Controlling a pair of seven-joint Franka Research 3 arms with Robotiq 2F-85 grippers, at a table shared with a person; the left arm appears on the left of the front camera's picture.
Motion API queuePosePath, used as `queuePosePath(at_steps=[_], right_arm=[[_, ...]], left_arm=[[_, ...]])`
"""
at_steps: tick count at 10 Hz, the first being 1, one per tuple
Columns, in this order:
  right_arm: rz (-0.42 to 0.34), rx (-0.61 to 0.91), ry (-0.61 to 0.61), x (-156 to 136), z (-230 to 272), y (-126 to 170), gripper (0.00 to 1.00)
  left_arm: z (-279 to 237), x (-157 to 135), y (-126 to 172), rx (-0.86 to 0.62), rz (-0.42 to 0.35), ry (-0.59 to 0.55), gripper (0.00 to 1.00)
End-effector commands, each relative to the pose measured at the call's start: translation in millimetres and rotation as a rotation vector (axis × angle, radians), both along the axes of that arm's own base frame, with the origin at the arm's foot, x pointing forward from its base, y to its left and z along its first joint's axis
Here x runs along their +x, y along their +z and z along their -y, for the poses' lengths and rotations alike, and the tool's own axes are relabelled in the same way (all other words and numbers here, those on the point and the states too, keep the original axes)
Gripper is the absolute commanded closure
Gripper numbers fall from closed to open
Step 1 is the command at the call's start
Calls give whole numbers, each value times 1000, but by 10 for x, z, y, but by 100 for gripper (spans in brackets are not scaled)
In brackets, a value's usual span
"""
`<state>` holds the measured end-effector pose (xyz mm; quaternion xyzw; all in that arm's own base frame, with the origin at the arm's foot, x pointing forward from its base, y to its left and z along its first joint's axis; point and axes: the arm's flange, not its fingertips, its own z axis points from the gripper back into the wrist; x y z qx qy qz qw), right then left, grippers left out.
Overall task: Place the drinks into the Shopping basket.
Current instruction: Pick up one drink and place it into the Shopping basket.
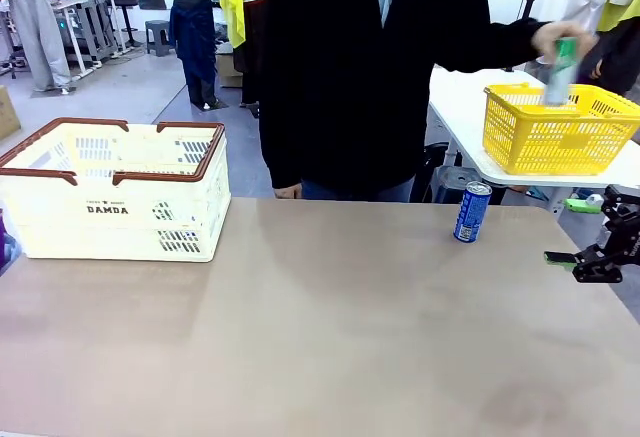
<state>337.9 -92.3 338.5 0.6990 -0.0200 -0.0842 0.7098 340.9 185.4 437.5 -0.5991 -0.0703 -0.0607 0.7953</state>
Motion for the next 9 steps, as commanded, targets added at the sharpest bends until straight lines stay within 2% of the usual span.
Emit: queuePosePath(at_steps=[1,8,9], right_arm=[[-1,1,6,-22,9,42,0],[0,0,0,0,0,0,0],[-23,-213,70,49,-270,179,0]], left_arm=[[-80,136,134,-38,13,-24,0],[-80,136,134,-38,13,-24,0],[-80,136,134,-38,13,-24,0]])
